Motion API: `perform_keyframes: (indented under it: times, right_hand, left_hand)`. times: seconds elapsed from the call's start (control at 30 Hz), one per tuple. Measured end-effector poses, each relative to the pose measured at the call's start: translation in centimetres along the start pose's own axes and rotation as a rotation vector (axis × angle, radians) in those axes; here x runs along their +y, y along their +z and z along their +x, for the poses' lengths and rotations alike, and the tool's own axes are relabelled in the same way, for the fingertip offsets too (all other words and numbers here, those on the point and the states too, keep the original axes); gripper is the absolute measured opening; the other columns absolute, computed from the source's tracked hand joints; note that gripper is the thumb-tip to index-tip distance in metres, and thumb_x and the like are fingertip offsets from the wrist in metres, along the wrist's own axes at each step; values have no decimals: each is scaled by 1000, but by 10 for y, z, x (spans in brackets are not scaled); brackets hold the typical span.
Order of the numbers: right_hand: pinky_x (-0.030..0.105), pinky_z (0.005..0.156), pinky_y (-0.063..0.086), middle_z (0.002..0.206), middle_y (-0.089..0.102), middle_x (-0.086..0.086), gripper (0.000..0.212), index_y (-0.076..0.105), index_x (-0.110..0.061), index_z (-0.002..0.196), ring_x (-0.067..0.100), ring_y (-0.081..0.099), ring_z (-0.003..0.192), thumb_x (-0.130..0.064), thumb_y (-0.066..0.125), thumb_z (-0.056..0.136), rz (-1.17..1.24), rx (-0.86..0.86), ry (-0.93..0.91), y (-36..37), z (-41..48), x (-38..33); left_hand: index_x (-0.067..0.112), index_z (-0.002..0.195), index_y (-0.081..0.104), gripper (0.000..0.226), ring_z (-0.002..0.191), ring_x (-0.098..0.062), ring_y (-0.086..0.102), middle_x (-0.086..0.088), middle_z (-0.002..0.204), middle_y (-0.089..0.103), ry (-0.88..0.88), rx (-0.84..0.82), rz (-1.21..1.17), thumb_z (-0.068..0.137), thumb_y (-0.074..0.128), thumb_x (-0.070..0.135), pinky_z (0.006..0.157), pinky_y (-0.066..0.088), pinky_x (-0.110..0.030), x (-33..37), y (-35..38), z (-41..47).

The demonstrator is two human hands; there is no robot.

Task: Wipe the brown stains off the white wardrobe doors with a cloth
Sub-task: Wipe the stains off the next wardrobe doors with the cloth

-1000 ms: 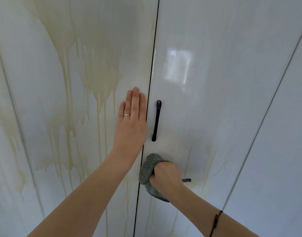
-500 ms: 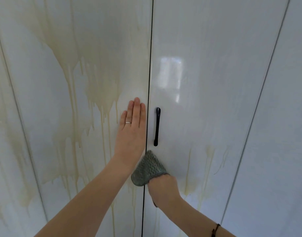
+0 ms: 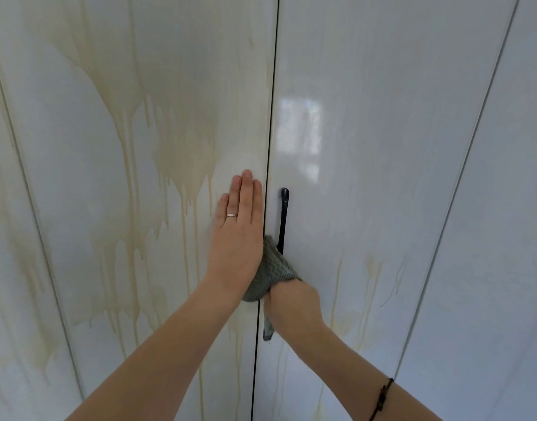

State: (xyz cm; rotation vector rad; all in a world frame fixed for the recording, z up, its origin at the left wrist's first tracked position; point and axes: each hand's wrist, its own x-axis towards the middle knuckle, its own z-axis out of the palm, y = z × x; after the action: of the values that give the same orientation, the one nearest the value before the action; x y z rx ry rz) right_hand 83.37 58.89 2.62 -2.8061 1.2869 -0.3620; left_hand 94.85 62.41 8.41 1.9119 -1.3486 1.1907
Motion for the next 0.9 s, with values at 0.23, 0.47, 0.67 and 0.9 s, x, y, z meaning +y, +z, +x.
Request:
perform_keyframes:
  times: [0.23,0.47,0.67,0.9]
  right_hand:
    - [30,56,27,60,30,-6,29,32,-17,65,19,34,54,-12,49,88,107,556,-85,-74,27,-16]
    - [28,56,27,62,38,-6,24,37,-18,72,22,46,63,-13,52,89,96,418,-101,-49,9,-11]
    - [29,53,31,58,35,-7,38,29,-23,60,13,34,49,-22,45,94,87,603,-70,-117,39,-24]
    - [30,57,33,61,35,-7,31,33,-20,65,21,45,59,-21,46,94,117,435,-31,-67,13,-12]
  left_hand:
    - [-1,158,5,67,154,-35,1,-19,166,-3,2,41,-29,104,38,21,125,13,-47,-3,6,2]
    - [0,158,6,63,154,-35,2,-20,166,-4,-12,38,-13,104,35,16,125,13,-46,0,5,1]
    - [-1,158,3,83,154,-35,4,-19,166,-1,1,-1,-32,94,45,32,124,18,-46,0,2,0]
    - [1,158,5,73,154,-34,3,-18,166,-3,-14,2,-34,100,45,19,124,19,-47,2,4,1]
